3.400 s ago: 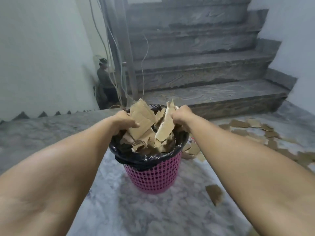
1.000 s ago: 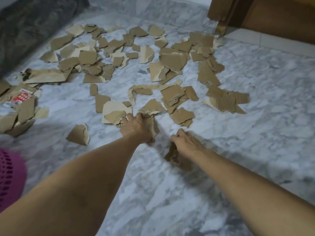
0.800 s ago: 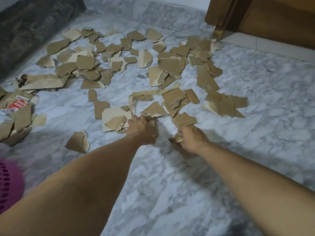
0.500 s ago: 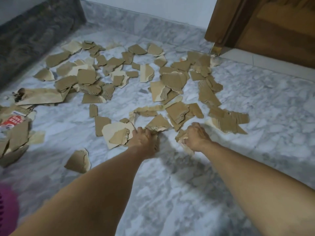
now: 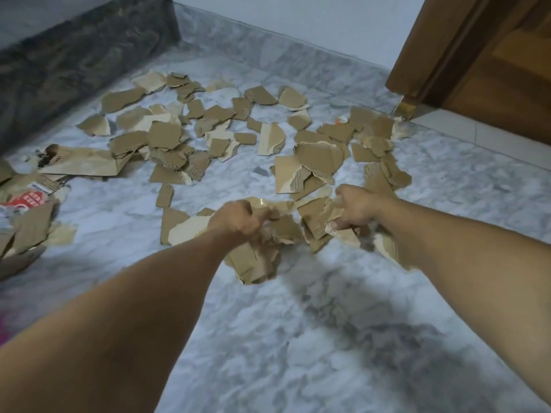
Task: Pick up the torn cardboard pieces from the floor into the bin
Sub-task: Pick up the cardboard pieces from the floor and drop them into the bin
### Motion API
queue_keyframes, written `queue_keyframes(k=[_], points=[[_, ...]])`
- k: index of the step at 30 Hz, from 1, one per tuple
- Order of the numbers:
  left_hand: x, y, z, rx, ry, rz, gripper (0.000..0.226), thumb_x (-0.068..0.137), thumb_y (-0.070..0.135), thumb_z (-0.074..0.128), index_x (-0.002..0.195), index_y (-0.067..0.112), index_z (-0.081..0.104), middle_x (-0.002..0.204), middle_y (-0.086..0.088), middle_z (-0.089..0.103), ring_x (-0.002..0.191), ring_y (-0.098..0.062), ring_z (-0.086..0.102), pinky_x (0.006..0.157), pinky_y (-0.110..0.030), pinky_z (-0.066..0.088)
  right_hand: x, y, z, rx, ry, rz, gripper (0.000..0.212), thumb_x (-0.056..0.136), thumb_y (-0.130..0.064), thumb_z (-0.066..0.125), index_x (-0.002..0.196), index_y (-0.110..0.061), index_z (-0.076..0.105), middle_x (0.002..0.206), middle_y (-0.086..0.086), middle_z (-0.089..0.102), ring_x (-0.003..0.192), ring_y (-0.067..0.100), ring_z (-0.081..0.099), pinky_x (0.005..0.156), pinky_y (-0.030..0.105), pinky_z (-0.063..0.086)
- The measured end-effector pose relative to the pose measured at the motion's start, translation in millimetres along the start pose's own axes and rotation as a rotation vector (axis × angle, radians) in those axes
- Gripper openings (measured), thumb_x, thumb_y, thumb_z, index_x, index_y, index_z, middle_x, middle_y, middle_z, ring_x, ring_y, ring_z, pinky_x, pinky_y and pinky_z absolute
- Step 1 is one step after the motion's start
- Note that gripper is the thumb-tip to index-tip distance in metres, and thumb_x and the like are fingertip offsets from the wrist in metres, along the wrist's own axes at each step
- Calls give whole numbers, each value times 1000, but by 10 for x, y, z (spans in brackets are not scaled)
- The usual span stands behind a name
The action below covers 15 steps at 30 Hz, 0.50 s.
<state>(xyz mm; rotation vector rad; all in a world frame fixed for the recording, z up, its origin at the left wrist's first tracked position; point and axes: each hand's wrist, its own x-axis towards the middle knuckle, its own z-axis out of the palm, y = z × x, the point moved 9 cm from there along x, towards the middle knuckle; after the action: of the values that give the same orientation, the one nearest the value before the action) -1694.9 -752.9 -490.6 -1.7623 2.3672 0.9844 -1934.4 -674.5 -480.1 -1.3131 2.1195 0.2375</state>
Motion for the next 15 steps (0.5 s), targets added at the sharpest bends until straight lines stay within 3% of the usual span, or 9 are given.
queue_keyframes(k=[2,3,6,9,11,15], points=[[92,-125,-285,45,217,-87,50,88,55,55,109,10,57,105,-12,60,101,-30,58,82,-38,49,182,-57,-46,-52,-14,-47,82,78,-41,80,141,-6,42,142,13,50,127,31,51,102,34,44],[126,-242,-355,78,257,-147,57,87,54,58,121,9,52,120,-15,56,115,-32,53,90,-41,47,251,-73,-53,-75,-13,-63,80,78,-44,79,139,-6,45,140,14,52,125,32,52,101,34,45],[157,-879,-429,115,283,-432,108,71,73,64,148,10,23,151,-18,27,139,-36,27,108,-50,35,399,-86,27,-175,16,-83,87,76,-61,72,144,-16,41,144,16,42,132,35,39,104,42,39],[166,-1421,-341,-25,225,-606,130,51,76,75,151,15,18,150,-20,22,139,-40,24,111,-52,31,413,-32,167,-213,39,-113,94,70,-69,72,144,-21,39,145,13,33,135,35,33,106,45,36],[155,-1490,-224,28,154,-630,126,48,75,78,144,11,28,144,-21,28,135,-39,28,111,-48,32,404,42,207,-152,71,-112,97,59,-70,79,133,-18,44,136,8,40,128,32,41,101,44,41],[97,-1336,-275,124,264,-674,109,47,62,87,131,11,39,133,-18,37,128,-34,32,106,-45,37,342,145,235,-28,103,-80,110,43,-67,87,128,-17,39,130,8,53,116,32,54,93,43,49]])
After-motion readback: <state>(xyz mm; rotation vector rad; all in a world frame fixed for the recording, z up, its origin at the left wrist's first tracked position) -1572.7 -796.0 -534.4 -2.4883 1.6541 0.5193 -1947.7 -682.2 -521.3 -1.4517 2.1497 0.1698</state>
